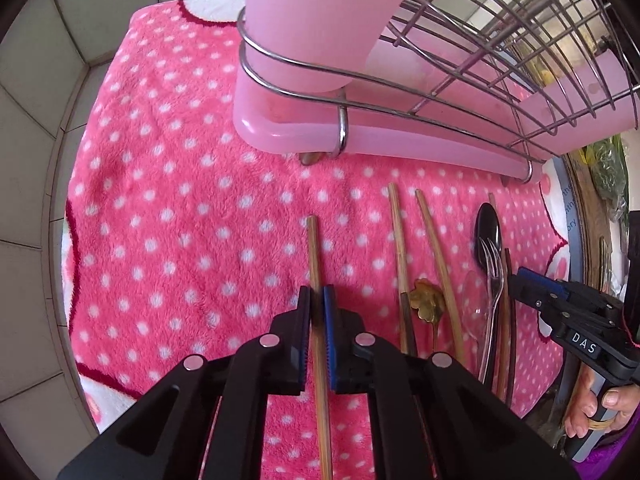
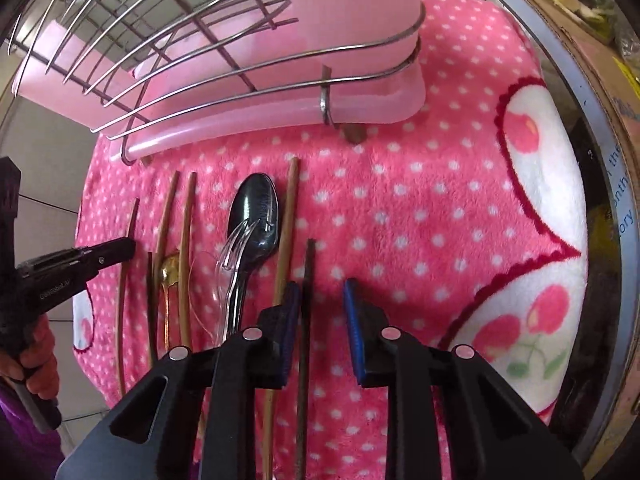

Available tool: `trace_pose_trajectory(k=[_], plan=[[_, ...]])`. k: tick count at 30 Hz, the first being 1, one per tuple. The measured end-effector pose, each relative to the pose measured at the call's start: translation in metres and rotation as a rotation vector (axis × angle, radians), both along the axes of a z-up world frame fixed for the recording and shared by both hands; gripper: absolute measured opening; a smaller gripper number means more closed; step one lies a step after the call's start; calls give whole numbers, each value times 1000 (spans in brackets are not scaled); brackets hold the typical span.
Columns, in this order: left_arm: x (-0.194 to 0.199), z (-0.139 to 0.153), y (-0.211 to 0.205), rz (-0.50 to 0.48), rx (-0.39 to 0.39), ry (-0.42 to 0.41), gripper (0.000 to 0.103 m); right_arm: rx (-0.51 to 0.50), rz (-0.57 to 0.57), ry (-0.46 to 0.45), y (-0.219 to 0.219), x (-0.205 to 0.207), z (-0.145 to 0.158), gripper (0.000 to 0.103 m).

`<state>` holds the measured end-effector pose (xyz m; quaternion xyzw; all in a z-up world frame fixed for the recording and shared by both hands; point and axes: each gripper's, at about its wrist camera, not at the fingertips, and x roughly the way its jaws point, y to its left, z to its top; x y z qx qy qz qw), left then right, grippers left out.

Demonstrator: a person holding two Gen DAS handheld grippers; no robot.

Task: Organize utensils
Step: 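Grasp a wooden chopstick with the left tool while the right tool grasps another chopstick, then lift both chopsticks and lower them upright into the pink cup of the holder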

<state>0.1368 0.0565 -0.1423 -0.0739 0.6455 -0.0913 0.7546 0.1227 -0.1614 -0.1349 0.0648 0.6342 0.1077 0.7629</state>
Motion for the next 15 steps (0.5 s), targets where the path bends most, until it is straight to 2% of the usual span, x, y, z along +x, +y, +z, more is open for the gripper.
trace_pose_trajectory(k=[3,5,10,15], plan=[[2,2,2,-10,16,7,6,-56,35,-44,13,-1,-3,12],[1,0,-4,-15,19,-9,6,-23,19,-60,10,-4,-3,6],[-12,8,-6,15,-17,-59,5,98,-34,-118,-14,-20,5,5],[-44,46,13,46,-81,-209,5,165,-63,-282,-38,-47,40,5]])
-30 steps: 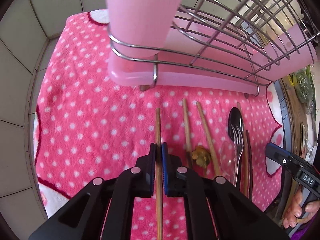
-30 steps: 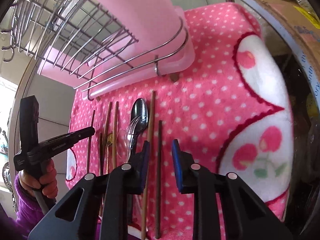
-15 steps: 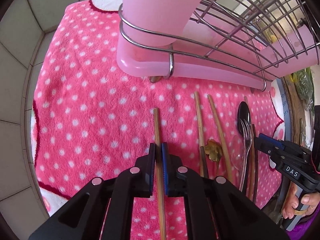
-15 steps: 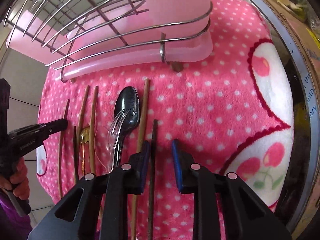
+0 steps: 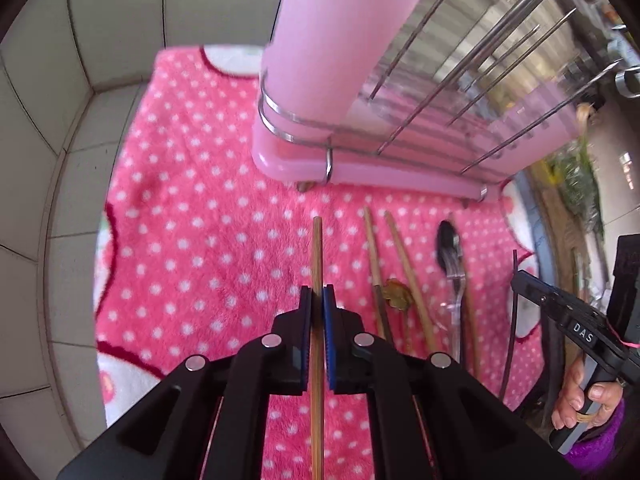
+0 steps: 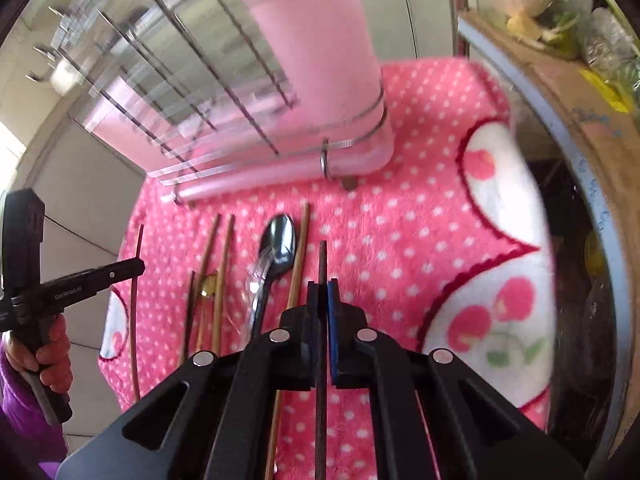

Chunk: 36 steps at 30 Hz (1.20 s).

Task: Organize utensils
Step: 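Lift both chopsticks and lower them upright into the pink cup of the holder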

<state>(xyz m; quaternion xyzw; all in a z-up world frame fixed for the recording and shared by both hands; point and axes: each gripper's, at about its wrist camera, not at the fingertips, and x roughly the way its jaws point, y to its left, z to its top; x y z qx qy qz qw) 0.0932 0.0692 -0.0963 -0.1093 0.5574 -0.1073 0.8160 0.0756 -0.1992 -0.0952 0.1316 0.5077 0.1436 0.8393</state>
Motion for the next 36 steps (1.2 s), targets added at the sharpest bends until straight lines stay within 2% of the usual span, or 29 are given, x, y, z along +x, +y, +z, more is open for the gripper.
trace_pose_trajectory(k=[4,10,13,16,22,27,31,36], plan=[[-34,42,20,32,-56,-179,5,28,-17,-141,-18,-20,34,5],[-78,115,37,60,-124,-476,5,54,-52,-282,-36,-38,75,5],[-91,148,43,79,-147,-581,5,65,-59,-342,-44,-40,98,5],[-92,182,44,88,-143,-650,5,59,-63,-408,-53,-40,125,5],[-73,242,51,103,-187,-726,5,76,-73,-540,-61,-20,181,5],[-40,282,54,142,-173,-778,5,80,-99,-644,-65,7,222,5],[-15,292,51,166,-112,-807,5,68,-126,-685,-66,36,233,5],[20,281,46,176,-48,-793,5,44,-140,-672,-66,69,225,5]])
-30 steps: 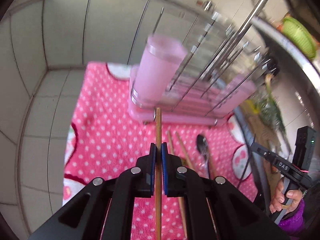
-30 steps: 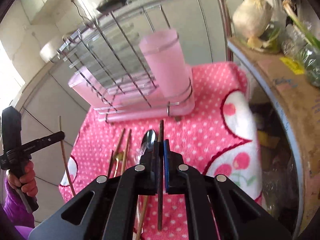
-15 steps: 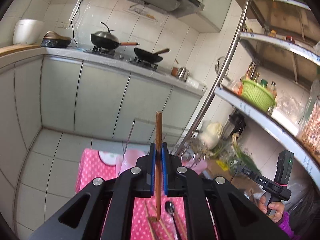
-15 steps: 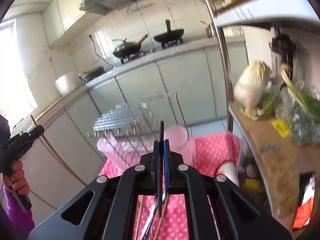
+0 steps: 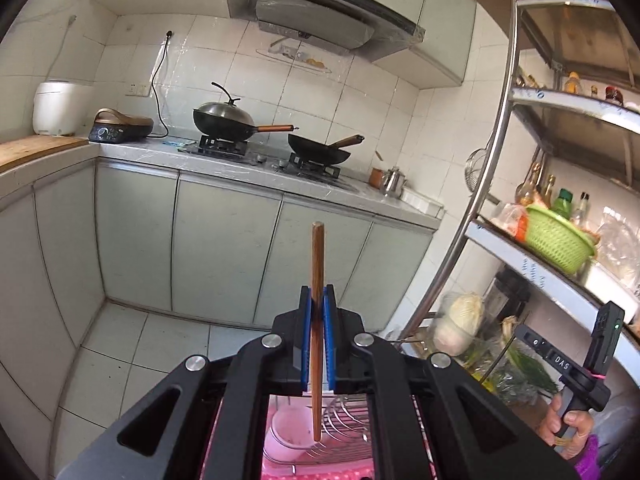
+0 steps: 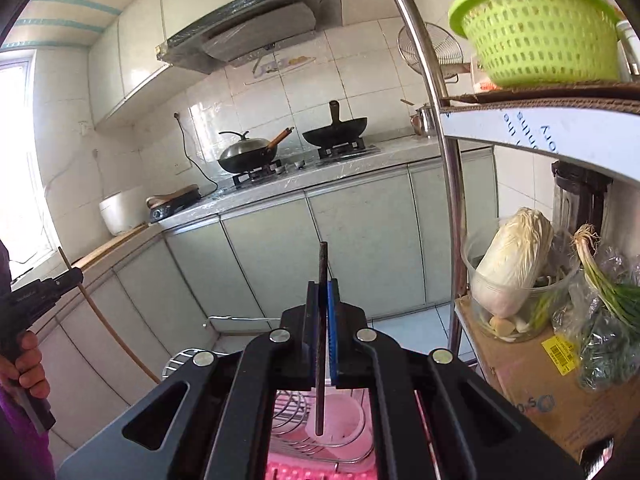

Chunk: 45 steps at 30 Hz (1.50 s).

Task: Organize utensils
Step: 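Lift both chopsticks and lower them upright into the pink cup of the holder, then open both tools to release the chopsticks into the pink cup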

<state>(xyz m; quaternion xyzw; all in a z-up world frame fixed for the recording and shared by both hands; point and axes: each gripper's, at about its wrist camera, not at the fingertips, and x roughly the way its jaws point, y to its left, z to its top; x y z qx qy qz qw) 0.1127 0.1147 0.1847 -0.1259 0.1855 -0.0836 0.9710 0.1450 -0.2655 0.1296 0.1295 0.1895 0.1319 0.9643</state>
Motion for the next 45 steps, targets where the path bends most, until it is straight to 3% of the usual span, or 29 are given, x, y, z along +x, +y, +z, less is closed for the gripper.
trace_pose_trajectory(k=[7,13,18,25,27,30,39,45], plan=[[37,-46,-13,-16,39,95,5,-3,-13,48,0,27,-27,5],[62,-95,-24,-46,53,244,5,11,18,178,3,42,-67,5],[75,-123,-23,-40,30,319,5,15,44,267,9,48,-91,5],[76,-128,-8,-28,-66,341,9,13,66,337,17,51,-106,6],[74,-127,-5,-20,-88,342,18,14,66,359,17,51,-108,18],[67,-121,0,-8,-94,313,22,19,60,347,14,45,-105,34],[28,-94,16,24,-105,237,26,11,35,290,1,0,-88,34],[-21,-98,16,-8,-118,229,26,33,48,305,-1,-42,-104,34]])
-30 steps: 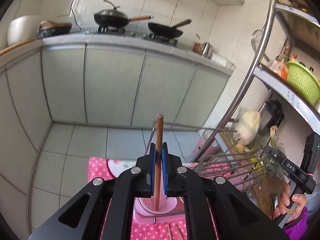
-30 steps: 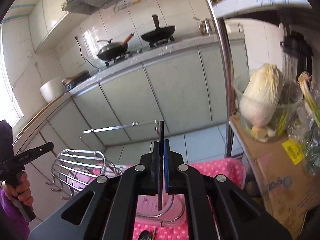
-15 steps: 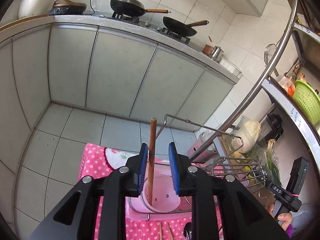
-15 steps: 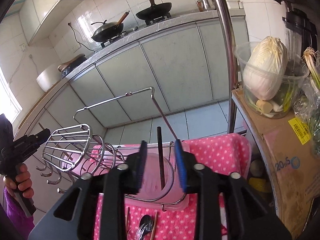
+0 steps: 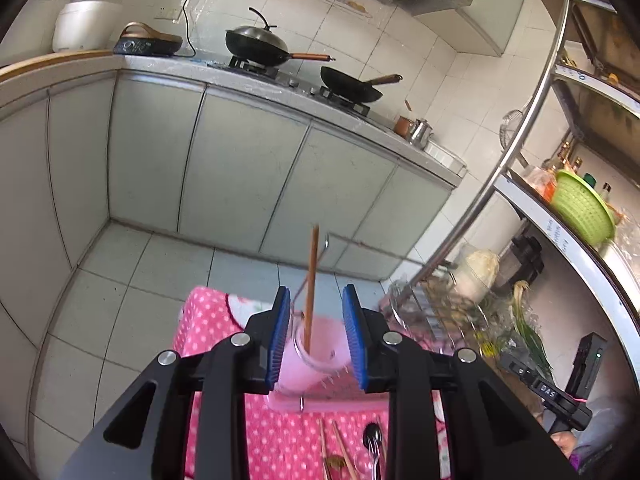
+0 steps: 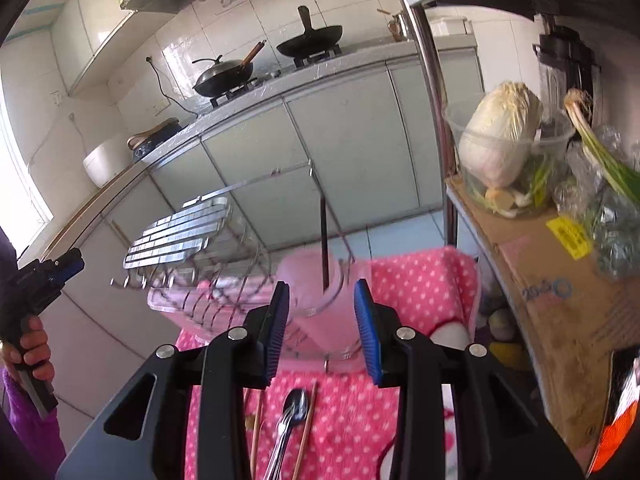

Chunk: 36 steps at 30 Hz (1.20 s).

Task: Organize utensils
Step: 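Open both tools to release the chopsticks into the pink cup, then grasp another wooden chopstick with the left tool while the right tool grasps one too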

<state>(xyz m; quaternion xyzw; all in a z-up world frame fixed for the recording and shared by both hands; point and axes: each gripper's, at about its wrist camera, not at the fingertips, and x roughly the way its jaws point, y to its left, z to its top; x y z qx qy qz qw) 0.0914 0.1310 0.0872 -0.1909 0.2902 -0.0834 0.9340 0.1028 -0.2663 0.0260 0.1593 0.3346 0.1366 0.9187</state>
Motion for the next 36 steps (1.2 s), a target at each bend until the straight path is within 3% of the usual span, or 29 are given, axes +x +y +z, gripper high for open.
trace_pose_trajectory(k=[6,12,17,25,31,33,36], plan=[[-25,-47,-25,-108,-15,151,26,30,62,115,16,-22,-40,34],[-19,-135,-70,-227,-6,437,24,30,114,216,34,-31,-77,34],[-6,-187,-98,-264,-24,591,24,32,130,256,40,-35,-92,34],[13,-219,-123,-234,82,678,24,49,141,282,38,-34,-104,34],[18,-236,-129,-221,89,717,16,60,152,304,41,-32,-113,34],[19,-238,-128,-216,88,714,7,59,153,304,41,-32,-113,34],[21,-237,-128,-220,71,712,6,63,149,308,41,-31,-113,34]])
